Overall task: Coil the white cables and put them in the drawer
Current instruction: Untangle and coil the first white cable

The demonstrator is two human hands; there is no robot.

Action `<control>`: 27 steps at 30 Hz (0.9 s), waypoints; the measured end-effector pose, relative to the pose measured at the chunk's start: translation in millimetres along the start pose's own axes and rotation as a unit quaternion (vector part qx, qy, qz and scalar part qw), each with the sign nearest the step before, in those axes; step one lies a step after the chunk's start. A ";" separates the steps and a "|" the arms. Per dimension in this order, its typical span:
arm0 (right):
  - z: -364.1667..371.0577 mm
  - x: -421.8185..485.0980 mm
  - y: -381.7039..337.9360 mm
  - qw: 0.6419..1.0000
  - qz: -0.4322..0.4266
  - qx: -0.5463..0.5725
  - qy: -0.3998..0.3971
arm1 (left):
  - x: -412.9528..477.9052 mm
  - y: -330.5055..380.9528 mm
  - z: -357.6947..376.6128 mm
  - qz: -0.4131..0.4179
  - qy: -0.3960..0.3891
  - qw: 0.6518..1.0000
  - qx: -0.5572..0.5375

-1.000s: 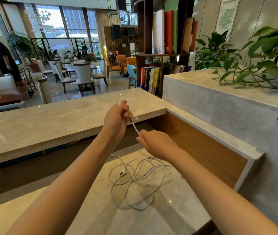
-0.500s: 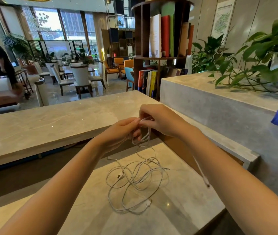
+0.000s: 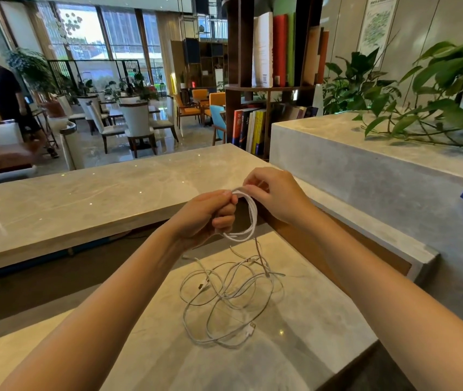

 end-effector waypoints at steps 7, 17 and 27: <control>23.9 -18.6 1.3 0.898 0.238 0.358 -0.091 | 4.7 -19.3 1.8 0.052 0.158 0.929 0.332; 41.6 -20.6 -8.5 0.770 0.331 0.518 -0.170 | 9.6 -29.2 -18.1 0.073 0.170 0.909 0.373; 64.3 -11.9 5.5 0.988 0.150 -0.025 -0.035 | 11.9 -37.1 -30.5 0.089 0.235 0.908 0.336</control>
Point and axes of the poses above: each hand's wrist, its own x-axis towards the middle knuckle, its own z-axis out of the palm, y = z × x, the point moved 1 cm from there along x, towards the middle knuckle, and after that the axes turned 7 degrees about z, right-handed, at the moved point
